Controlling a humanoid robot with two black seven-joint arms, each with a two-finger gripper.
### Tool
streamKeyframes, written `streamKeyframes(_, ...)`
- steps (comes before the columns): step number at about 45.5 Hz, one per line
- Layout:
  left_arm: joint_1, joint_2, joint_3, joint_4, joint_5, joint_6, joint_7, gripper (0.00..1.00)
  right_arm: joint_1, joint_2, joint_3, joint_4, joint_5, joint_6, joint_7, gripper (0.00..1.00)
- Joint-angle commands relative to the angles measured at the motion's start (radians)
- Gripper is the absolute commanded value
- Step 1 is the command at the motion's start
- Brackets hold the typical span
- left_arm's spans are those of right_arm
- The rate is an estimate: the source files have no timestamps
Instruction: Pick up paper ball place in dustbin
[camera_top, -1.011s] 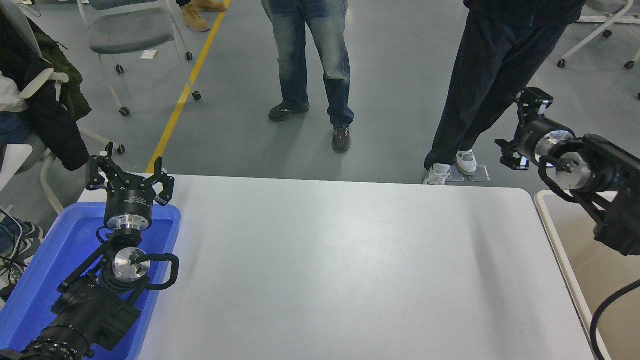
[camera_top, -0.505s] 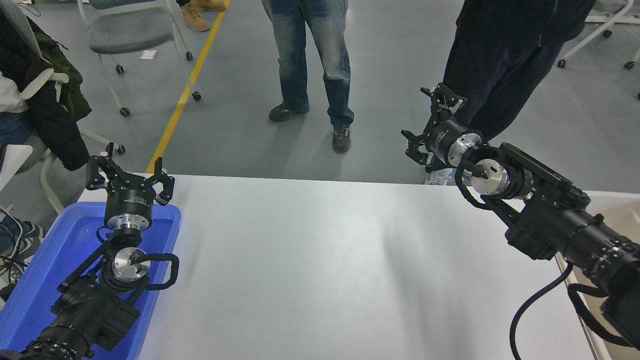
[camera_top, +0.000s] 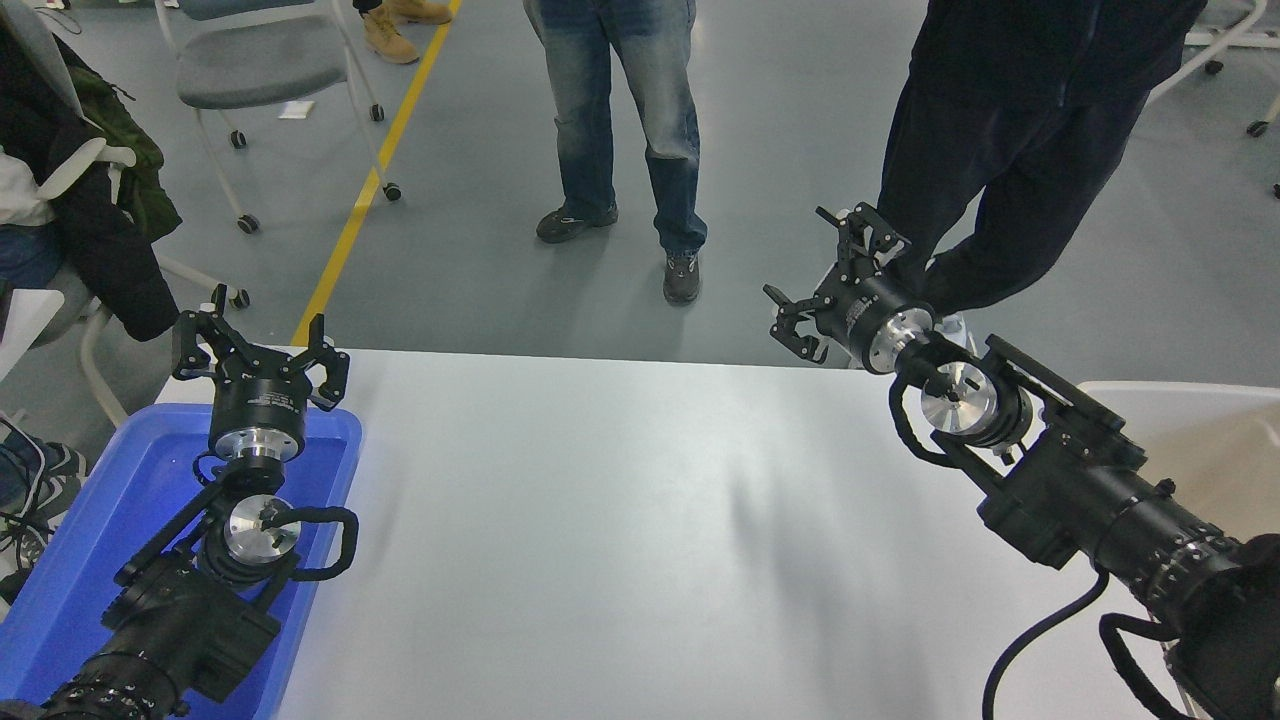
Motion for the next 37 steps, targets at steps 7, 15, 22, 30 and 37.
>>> streamKeyframes(7, 0.000, 0.000, 0.000, 0.000, 0.000, 0.000, 0.000, 0.99, -0.065, 0.015, 0.111, 0.000, 0.006, 0.050, 0.018, 1.00)
streamKeyframes(15, 0.000, 0.000, 0.000, 0.000, 0.000, 0.000, 0.000, 0.99, -0.087, 0.019, 0.150, 0.000, 0.006, 0.052, 0.018, 1.00)
streamKeyframes(22, 0.000, 0.000, 0.000, 0.000, 0.000, 0.000, 0.000, 0.99, -0.095, 0.019, 0.170, -0.002, 0.006, 0.052, 0.018, 1.00)
streamKeyframes(30, 0.000, 0.000, 0.000, 0.000, 0.000, 0.000, 0.000, 0.99, -0.098, 0.018, 0.171, -0.002, 0.006, 0.052, 0.018, 1.00)
streamKeyframes(37, 0.000, 0.000, 0.000, 0.000, 0.000, 0.000, 0.000, 0.99, -0.098, 0.016, 0.170, -0.002, 0.003, 0.052, 0.018, 1.00)
